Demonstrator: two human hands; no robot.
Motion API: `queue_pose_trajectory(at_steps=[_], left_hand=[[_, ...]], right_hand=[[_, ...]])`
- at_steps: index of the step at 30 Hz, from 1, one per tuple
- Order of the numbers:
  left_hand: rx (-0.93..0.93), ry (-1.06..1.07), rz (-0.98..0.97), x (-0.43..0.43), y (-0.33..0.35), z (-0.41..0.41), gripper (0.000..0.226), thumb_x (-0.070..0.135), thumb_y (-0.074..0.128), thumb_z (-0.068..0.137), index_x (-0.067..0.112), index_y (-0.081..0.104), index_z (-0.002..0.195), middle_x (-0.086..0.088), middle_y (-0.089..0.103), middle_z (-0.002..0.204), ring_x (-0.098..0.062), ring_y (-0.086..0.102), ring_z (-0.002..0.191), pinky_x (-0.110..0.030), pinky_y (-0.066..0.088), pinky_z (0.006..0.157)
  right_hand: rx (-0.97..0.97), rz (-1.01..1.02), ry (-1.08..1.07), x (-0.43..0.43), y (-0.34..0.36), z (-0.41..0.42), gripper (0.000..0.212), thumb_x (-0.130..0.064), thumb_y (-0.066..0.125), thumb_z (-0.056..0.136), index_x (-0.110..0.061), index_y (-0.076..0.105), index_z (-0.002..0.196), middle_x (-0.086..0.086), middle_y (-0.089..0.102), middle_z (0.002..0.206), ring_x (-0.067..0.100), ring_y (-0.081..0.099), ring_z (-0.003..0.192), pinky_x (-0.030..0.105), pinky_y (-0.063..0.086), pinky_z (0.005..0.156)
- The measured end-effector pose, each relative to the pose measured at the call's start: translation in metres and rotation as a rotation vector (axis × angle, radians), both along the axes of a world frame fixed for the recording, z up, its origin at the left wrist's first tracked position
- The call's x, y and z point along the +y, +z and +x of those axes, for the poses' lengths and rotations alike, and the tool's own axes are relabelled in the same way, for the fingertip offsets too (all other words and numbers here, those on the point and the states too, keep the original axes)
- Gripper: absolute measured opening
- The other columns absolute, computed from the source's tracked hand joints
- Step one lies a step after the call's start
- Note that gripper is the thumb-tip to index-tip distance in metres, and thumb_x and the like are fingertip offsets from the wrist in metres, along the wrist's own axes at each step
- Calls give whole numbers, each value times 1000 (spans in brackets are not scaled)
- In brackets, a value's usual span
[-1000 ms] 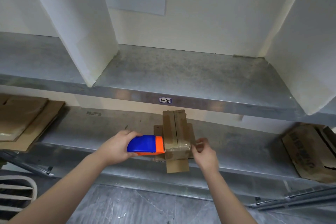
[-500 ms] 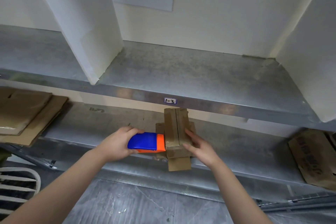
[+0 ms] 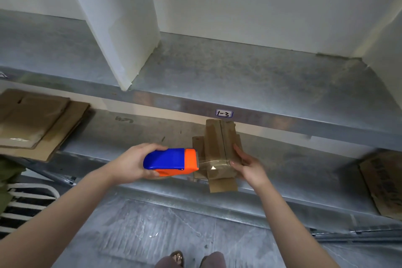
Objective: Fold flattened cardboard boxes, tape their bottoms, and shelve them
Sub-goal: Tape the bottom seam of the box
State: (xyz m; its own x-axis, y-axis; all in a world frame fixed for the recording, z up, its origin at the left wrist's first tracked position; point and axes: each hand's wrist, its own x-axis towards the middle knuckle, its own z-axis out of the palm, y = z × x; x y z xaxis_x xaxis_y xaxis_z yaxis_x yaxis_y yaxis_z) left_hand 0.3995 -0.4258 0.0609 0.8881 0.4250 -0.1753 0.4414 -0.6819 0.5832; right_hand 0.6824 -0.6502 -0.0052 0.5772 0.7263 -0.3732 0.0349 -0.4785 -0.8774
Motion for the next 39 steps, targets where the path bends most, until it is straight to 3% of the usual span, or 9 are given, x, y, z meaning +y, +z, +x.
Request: queue_pose_trajectory(at_steps=[4, 8, 12, 15, 17, 21, 27, 33, 39], left_hand=[[59, 9, 32, 16, 3, -12, 66, 55, 75, 62, 57, 41, 119, 15, 52, 124, 0, 49, 112, -13, 37, 92], [135, -75, 226, 0, -7, 11, 68, 45, 75, 76, 38, 45, 136, 7, 53, 121, -11, 51, 110, -22, 41, 85], [201, -82, 349, -17, -19, 43, 65, 39, 71, 79, 34, 43, 137, -1, 55, 116, -21, 54, 109, -30, 46, 77], [189, -97, 312, -14, -30, 54, 63, 48, 70, 78, 35, 45, 135, -1, 58, 111, -21, 58, 102, -29, 47, 75], [217, -108, 319, -9, -36, 58, 64, 52, 68, 78, 34, 47, 135, -2, 58, 110, -22, 59, 99, -30, 48, 76], [272, -150, 330, -3, -54, 61, 65, 44, 70, 80, 31, 46, 139, -8, 55, 119, -25, 54, 108, -30, 46, 87], [254, -121, 275, 6, -62, 63, 63, 37, 67, 83, 34, 44, 141, -3, 50, 122, -22, 49, 111, -32, 46, 86], [268, -107, 243, 14, -58, 59, 64, 34, 68, 84, 36, 41, 142, 1, 46, 131, -19, 46, 117, -28, 43, 90], [230, -66, 211, 14, -61, 46, 67, 30, 71, 84, 37, 40, 142, 1, 46, 131, -18, 44, 118, -29, 43, 94]], right_hand=[[28, 21, -32, 2, -3, -1, 55, -30, 73, 84, -69, 47, 113, -6, 52, 143, 16, 52, 128, 43, 45, 106], [47, 27, -58, 4, -5, -5, 54, -28, 72, 85, -67, 48, 114, -6, 54, 141, 16, 53, 127, 44, 46, 105], [58, 53, -87, 3, -4, -6, 55, -25, 72, 85, -63, 49, 118, -6, 53, 142, 15, 52, 128, 45, 46, 105], [61, 54, -77, 4, -5, -7, 51, -39, 74, 76, -71, 51, 109, -7, 54, 141, 15, 53, 128, 46, 46, 105], [55, 52, -72, 3, -4, -6, 52, -37, 74, 78, -68, 50, 113, -6, 53, 142, 16, 52, 128, 46, 46, 105], [51, 70, -65, 2, -5, -6, 56, -25, 73, 85, -56, 48, 125, -5, 51, 144, 14, 48, 132, 41, 43, 109], [56, 72, -61, 3, -7, -6, 53, -33, 74, 80, -64, 51, 117, -7, 50, 145, 12, 47, 133, 40, 41, 111], [-12, 68, -43, 1, -3, -10, 55, -24, 68, 90, -46, 45, 135, -6, 45, 148, 10, 38, 139, 32, 31, 117], [-107, 35, -49, -5, 4, -19, 54, -25, 65, 92, -36, 45, 141, -7, 45, 148, 9, 37, 139, 15, 29, 108]])
